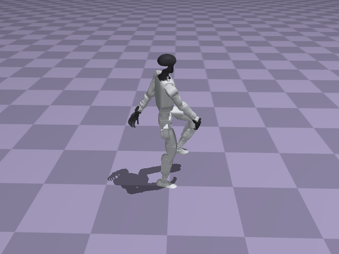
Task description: In place motions
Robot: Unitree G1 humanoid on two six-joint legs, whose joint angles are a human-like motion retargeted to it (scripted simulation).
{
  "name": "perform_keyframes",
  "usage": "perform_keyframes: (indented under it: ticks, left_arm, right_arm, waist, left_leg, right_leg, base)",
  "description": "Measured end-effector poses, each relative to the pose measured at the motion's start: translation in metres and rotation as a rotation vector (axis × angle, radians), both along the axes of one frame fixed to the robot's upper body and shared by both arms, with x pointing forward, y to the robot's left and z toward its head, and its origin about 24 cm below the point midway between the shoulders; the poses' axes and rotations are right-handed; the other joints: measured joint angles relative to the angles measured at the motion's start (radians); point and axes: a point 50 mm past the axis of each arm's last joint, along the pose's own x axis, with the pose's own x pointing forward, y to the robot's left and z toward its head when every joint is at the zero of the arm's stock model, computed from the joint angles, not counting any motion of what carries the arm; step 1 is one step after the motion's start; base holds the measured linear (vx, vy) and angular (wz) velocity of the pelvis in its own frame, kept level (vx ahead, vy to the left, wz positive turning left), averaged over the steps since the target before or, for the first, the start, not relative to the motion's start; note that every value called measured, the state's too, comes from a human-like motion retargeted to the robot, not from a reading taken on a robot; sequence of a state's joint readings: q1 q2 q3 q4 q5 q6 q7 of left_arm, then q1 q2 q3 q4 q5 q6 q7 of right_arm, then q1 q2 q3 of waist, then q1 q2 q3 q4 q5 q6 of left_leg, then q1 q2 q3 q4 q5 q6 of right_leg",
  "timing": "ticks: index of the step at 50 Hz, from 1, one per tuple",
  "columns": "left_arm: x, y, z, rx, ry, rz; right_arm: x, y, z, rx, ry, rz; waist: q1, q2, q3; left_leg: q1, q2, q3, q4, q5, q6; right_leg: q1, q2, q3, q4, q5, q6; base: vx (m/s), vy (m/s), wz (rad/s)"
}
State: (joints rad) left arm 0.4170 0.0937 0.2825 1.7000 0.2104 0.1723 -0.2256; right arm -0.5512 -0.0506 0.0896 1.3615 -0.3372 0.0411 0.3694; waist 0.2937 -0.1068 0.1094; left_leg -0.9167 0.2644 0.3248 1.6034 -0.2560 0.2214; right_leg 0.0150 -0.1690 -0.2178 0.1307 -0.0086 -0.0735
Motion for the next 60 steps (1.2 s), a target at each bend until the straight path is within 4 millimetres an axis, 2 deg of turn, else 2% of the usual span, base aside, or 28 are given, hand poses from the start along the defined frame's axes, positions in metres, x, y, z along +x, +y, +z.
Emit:
perform_keyframes:
  ticks: [3,7,10,15,17,18,20,24,27,30,35,38,40,42,43,44,48,50,52,55,60]
  left_arm:
    - [0.015,0.008,-0.008,0.089,-0.052,0.041]
    - [0.041,0.02,-0.021,0.208,-0.142,0.098]
    - [0.07,0.03,-0.032,0.282,-0.246,0.13]
    - [0.111,0.047,-0.042,0.331,-0.388,0.119]
    - [0.121,0.052,-0.044,0.336,-0.424,0.099]
    - [0.125,0.054,-0.044,0.337,-0.437,0.091]
    - [0.13,0.056,-0.045,0.335,-0.454,0.077]
    - [0.133,0.054,-0.046,0.311,-0.465,0.071]
    - [0.139,0.053,-0.047,0.304,-0.474,0.058]
    - [0.142,0.052,-0.047,0.307,-0.475,0.042]
    - [0.14,0.047,-0.046,0.303,-0.437,0.021]
    - [0.155,0.042,-0.049,0.342,-0.475,0.047]
    - [0.181,0.04,-0.052,0.354,-0.54,0.016]
    - [0.224,0.035,-0.054,0.347,-0.658,-0.031]
    - [0.247,0.031,-0.053,0.336,-0.727,-0.045]
    - [0.273,0.027,-0.05,0.323,-0.802,-0.049]
    - [0.378,0.014,-0.021,0.299,-1.115,-0.04]
    - [0.424,0.008,0.002,0.311,-1.265,-0.035]
    - [0.459,0.003,0.026,0.314,-1.4,-0.03]
    - [0.493,-0.002,0.055,0.312,-1.536,-0.033]
    - [0.51,0.001,0.07,0.328,-1.578,-0.027]
  right_arm:
    - [-0.021,-0.004,-0.015,0.006,0.061,-0.026]
    - [-0.067,-0.01,-0.04,-0.004,0.207,-0.052]
    - [-0.102,-0.017,-0.055,-0.006,0.339,-0.068]
    - [-0.147,-0.027,-0.068,-0.035,0.486,-0.08]
    - [-0.16,-0.03,-0.071,-0.044,0.523,-0.078]
    - [-0.166,-0.032,-0.072,-0.048,0.537,-0.074]
    - [-0.174,-0.035,-0.073,-0.057,0.556,-0.069]
    - [-0.183,-0.044,-0.075,-0.089,0.569,-0.062]
    - [-0.189,-0.052,-0.075,-0.099,0.565,-0.065]
    - [-0.2,-0.06,-0.076,-0.093,0.575,-0.087]
    - [-0.233,-0.074,-0.077,-0.11,0.658,-0.158]
    - [-0.256,-0.081,-0.076,-0.11,0.701,-0.224]
    - [-0.273,-0.086,-0.075,-0.111,0.731,-0.266]
    - [-0.29,-0.092,-0.073,-0.125,0.764,-0.304]
    - [-0.298,-0.096,-0.071,-0.141,0.782,-0.322]
    - [-0.307,-0.101,-0.069,-0.162,0.803,-0.338]
    - [-0.344,-0.119,-0.057,-0.248,0.921,-0.381]
    - [-0.363,-0.125,-0.05,-0.274,0.99,-0.408]
    - [-0.383,-0.13,-0.042,-0.286,1.048,-0.438]
    - [-0.41,-0.137,-0.028,-0.323,1.124,-0.504]
    - [-0.428,-0.142,-0.019,-0.374,1.148,-0.637]
  waist:
    - [-0.051,0.006,-0.057]
    - [-0.138,0.021,-0.129]
    - [-0.194,0.031,-0.149]
    - [-0.246,0.045,-0.153]
    - [-0.267,0.067,-0.159]
    - [-0.274,0.079,-0.16]
    - [-0.296,0.106,-0.164]
    - [-0.371,0.141,-0.177]
    - [-0.396,0.145,-0.177]
    - [-0.36,0.128,-0.161]
    - [-0.33,0.117,-0.162]
    - [-0.358,0.139,-0.138]
    - [-0.392,0.163,-0.107]
    - [-0.412,0.192,-0.075]
    - [-0.413,0.2,-0.066]
    - [-0.423,0.207,-0.056]
    - [-0.522,0.207,-0.032]
    - [-0.595,0.201,-0.017]
    - [-0.653,0.202,-0.004]
    - [-0.713,0.207,0.005]
    - [-0.753,0.201,0.012]
  left_leg:
    - [0.091,-0.038,-0.017,-0.146,0.004,-0.027]
    - [0.255,-0.101,-0.04,-0.4,0.012,-0.079]
    - [0.412,-0.143,-0.041,-0.618,0.025,-0.1]
    - [0.674,-0.216,-0.089,-1.035,0.078,-0.135]
    - [0.775,-0.23,-0.12,-1.211,0.068,-0.187]
    - [0.822,-0.232,-0.118,-1.291,0.029,-0.212]
    - [0.897,-0.211,-0.038,-1.417,-0.012,-0.245]
    - [0.922,-0.184,0.025,-1.511,0.02,-0.313]
    - [0.908,-0.194,0.03,-1.52,0.025,-0.301]
    - [0.915,-0.227,-0.013,-1.519,0.018,-0.269]
    - [0.932,-0.25,-0.004,-1.519,0.008,-0.233]
    - [0.946,-0.233,-0.029,-1.51,0.012,-0.223]
    - [0.96,-0.209,-0.053,-1.503,0.017,-0.219]
    - [0.968,-0.173,-0.058,-1.495,0.021,-0.216]
    - [0.968,-0.162,-0.048,-1.491,0.021,-0.213]
    - [0.965,-0.155,-0.046,-1.484,0.02,-0.207]
    - [0.959,-0.177,-0.033,-1.486,0.023,-0.168]
    - [0.959,-0.181,-0.009,-1.492,0.03,-0.15]
    - [0.959,-0.175,0.014,-1.492,0.034,-0.131]
    - [0.946,-0.157,0.013,-1.486,0.038,-0.115]
    - [0.938,-0.129,0.016,-1.462,0.032,-0.112]
  right_leg:
    - [0.002,0.005,-0.054,-0.028,0.0,0.02]
    - [0.008,0.017,-0.124,-0.06,0.002,0.041]
    - [0.019,0.026,-0.166,-0.068,-0.003,0.051]
    - [0.036,0.046,-0.196,-0.07,-0.014,0.063]
    - [0.039,0.074,-0.205,-0.068,-0.021,0.064]
    - [0.039,0.087,-0.205,-0.067,-0.024,0.065]
    - [0.043,0.113,-0.21,-0.07,-0.03,0.07]
    - [0.049,0.129,-0.246,-0.09,-0.028,0.09]
    - [0.039,0.12,-0.263,-0.097,-0.02,0.104]
    - [0.037,0.101,-0.236,-0.086,-0.016,0.11]
    - [0.016,0.07,-0.207,-0.017,-0.042,0.123]
    - [0.001,0.067,-0.216,0.081,-0.045,0.103]
    - [-0.023,0.064,-0.234,0.187,0.021,0.071]
    - [-0.115,0.037,-0.222,0.399,0.141,0.021]
    - [-0.176,0.018,-0.202,0.516,0.201,-0.023]
    - [-0.24,-0.012,-0.2,0.643,0.208,-0.057]
    - [-0.503,-0.21,-0.232,1.126,0.086,-0.154]
    - [-0.655,-0.267,-0.195,1.308,0.048,-0.164]
    - [-0.79,-0.279,-0.159,1.422,0.031,-0.152]
    - [-0.94,-0.271,-0.14,1.494,0.021,-0.14]
    - [-0.999,-0.264,-0.161,1.45,0.015,-0.144]
  base:
    - [0.08,-0.01,0.97]
    - [0.13,0.01,0.87]
    - [0.08,0.01,0.65]
    - [0.07,0.05,0.25]
    - [0.09,0.08,0.1]
    - [0.11,0.16,0.0]
    - [0.12,0.18,0.05]
    - [0.09,0.19,0.44]
    - [0.01,0.18,0.27]
    - [0.11,0.21,-0.42]
    - [0.1,0.25,-0.25]
    - [0.09,0.18,0.25]
    - [0.05,0.26,0.49]
    - [-0.05,0.18,0.09]
    - [-0.07,0.22,-0.22]
    - [-0.05,0.28,-0.2]
    - [-0.06,0.23,0.27]
    - [-0.08,0.16,0.79]
    - [0.0,0.07,0.78]
    - [0.06,0.04,0.47]
    - [0.02,0.0,0.01]
